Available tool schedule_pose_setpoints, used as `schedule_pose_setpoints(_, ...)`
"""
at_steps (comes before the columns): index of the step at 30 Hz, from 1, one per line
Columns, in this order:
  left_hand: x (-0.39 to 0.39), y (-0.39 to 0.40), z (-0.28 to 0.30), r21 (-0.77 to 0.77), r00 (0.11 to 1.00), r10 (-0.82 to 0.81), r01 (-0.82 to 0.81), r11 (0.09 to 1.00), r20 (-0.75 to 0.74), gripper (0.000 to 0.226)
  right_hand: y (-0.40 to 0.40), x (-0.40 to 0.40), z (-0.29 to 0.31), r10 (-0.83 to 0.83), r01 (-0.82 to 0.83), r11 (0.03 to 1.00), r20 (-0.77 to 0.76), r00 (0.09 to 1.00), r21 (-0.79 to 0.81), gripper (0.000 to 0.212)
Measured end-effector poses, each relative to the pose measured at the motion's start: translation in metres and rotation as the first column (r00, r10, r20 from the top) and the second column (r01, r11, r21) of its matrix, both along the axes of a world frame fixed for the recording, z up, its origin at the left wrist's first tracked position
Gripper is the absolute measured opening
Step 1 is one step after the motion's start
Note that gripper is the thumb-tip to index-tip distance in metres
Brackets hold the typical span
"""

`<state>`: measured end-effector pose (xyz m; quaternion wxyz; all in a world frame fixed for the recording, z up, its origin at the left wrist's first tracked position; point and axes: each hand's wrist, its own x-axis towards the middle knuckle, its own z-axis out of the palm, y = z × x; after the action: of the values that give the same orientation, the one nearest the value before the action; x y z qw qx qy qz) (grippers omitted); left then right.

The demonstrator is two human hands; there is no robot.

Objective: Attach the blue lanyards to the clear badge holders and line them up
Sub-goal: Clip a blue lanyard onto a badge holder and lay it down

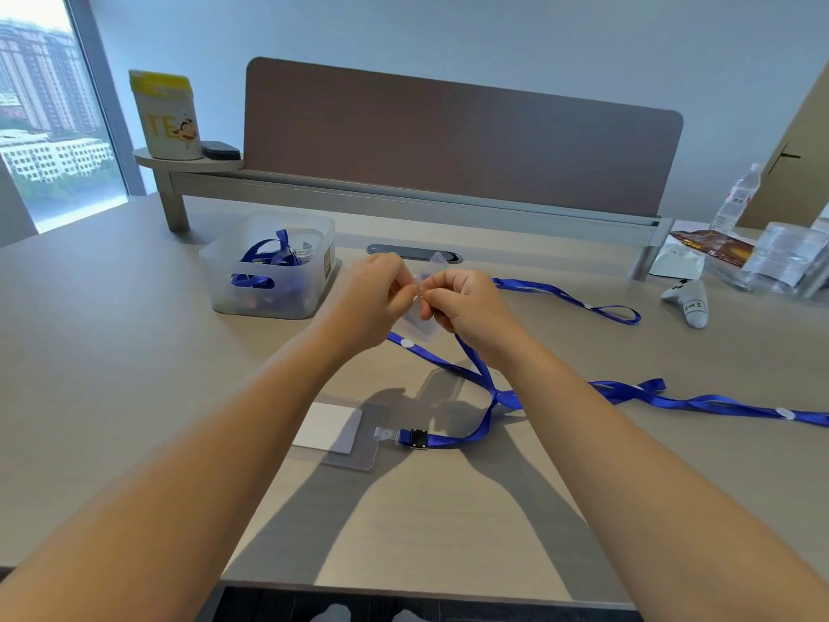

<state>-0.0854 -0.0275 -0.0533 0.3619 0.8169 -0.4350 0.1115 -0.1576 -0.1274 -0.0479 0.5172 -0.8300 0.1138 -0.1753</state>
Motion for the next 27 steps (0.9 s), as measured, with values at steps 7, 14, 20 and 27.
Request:
schedule_pose_setpoints(7,0.015,0.019,0.001,-0.041,0.321,-0.08,0.128,0.991,-0.944,0.064,-0.008,0.001,0.018,0.086,-0.089,0.977,0.02,0.996,0.193,0.022)
schedule_pose_setpoints(14,0.008,0.01,-0.011,-0.305,-0.033,-0.31,-0.12,0.945,-0.95,0.053,-0.013,0.001,0.018,0.177,-0.155,0.969,-0.102,0.979,0.193,0.021)
schedule_pose_setpoints(20,0.01,-0.001,0.006,-0.448,0.211,-0.395,-0.415,0.792,-0.894,0.026,-0.022,0.0,0.003,-0.126,0.062,0.968,-0.258,0.958,-0.243,0.045)
schedule_pose_setpoints(27,0.009,0.0,0.03,-0.476,0.357,-0.335,-0.461,0.749,-0.872,0.024,-0.042,-0.012,0.005,-0.588,0.397,0.639,-0.085,0.805,-0.659,0.027)
